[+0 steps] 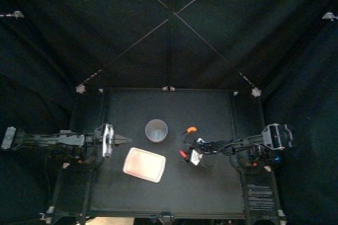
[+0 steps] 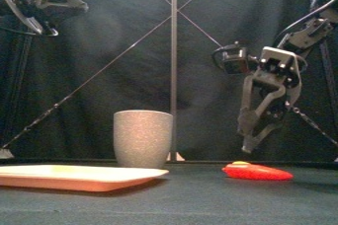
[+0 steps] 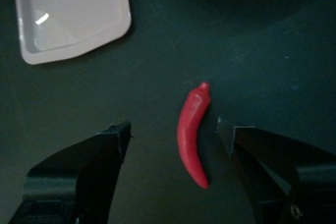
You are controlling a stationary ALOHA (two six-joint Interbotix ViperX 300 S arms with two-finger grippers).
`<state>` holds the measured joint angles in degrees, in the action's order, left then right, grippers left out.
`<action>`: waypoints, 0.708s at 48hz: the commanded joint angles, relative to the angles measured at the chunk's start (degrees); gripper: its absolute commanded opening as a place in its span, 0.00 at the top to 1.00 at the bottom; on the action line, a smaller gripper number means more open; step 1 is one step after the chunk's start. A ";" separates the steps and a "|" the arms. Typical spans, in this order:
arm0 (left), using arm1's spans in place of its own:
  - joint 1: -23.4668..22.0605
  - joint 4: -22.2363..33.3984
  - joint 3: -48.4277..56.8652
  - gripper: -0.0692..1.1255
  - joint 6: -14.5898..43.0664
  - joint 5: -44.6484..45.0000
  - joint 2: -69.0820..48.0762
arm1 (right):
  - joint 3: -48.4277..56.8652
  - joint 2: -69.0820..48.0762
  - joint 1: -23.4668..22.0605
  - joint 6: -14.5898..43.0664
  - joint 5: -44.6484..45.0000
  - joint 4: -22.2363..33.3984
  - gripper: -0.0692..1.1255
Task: Pick the red chile then place it in the grey bowl
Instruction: Pick the red chile
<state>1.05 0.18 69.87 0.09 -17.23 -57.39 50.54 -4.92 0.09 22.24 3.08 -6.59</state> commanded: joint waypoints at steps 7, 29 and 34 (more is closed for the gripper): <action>0.18 -0.26 -0.70 0.95 0.09 -0.53 0.18 | -5.45 4.83 0.00 0.09 4.13 0.62 0.10; 0.18 -0.26 -0.70 0.95 0.18 -0.53 0.18 | -7.21 8.09 0.00 0.09 7.29 1.23 0.35; 0.18 -0.35 -0.70 0.95 0.18 -0.53 0.18 | -7.47 8.09 0.18 0.09 7.47 1.23 0.49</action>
<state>1.14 0.00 69.87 0.18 -17.23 -57.39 44.03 4.13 0.18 22.41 10.63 -5.36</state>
